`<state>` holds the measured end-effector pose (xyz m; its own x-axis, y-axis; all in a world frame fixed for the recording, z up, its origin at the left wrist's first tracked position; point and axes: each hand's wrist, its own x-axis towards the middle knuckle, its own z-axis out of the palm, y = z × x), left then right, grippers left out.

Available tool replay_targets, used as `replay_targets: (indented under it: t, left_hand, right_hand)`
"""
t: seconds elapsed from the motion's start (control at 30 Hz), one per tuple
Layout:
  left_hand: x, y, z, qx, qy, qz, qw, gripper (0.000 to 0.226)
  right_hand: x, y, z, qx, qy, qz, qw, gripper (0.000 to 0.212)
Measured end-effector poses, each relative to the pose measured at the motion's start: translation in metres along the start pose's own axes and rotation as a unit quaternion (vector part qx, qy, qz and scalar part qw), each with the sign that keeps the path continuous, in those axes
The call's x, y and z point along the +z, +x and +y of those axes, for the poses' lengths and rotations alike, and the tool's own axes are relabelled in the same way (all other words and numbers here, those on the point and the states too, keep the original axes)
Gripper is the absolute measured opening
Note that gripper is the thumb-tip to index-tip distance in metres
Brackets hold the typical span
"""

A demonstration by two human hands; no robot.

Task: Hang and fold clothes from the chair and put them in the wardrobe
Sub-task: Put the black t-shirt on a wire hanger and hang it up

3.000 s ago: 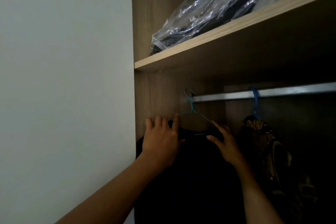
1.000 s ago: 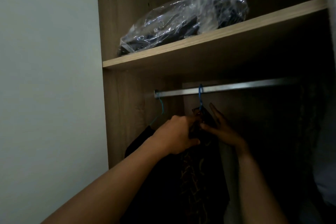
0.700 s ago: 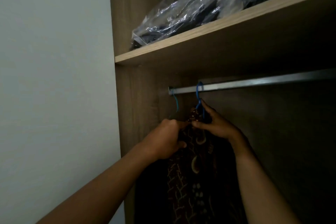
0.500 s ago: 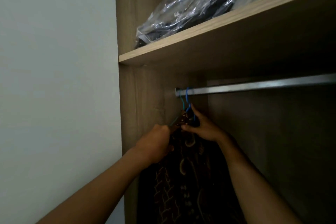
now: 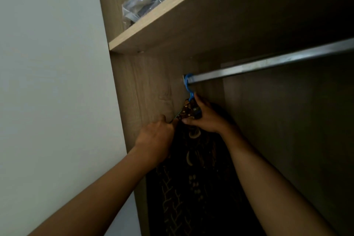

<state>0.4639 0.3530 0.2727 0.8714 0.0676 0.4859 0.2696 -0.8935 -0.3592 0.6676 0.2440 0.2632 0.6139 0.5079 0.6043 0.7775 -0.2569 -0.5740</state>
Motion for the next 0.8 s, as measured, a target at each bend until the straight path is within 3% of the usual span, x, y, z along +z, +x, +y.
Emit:
replay_targets:
  t: [0.17, 0.4, 0.6, 0.8]
  left_hand:
    - [0.004, -0.009, -0.003, -0.008, 0.061, 0.000, 0.998, 0.091]
    - [0.006, -0.022, 0.001, -0.012, 0.083, 0.008, 0.996, 0.093]
    - [0.003, -0.037, -0.006, -0.018, 0.027, -0.011, 0.999, 0.128]
    - [-0.011, -0.076, -0.007, -0.002, -0.049, 0.042, 0.998, 0.103]
  right_hand:
    - [0.010, -0.006, -0.002, 0.000, 0.011, 0.011, 1.000, 0.137]
    - [0.024, -0.014, -0.001, -0.018, 0.013, 0.055, 0.998, 0.125]
    - [0.011, -0.025, -0.004, -0.009, 0.008, 0.068, 0.998, 0.120]
    - [0.007, -0.065, -0.033, -0.020, 0.077, 0.136, 0.988, 0.108]
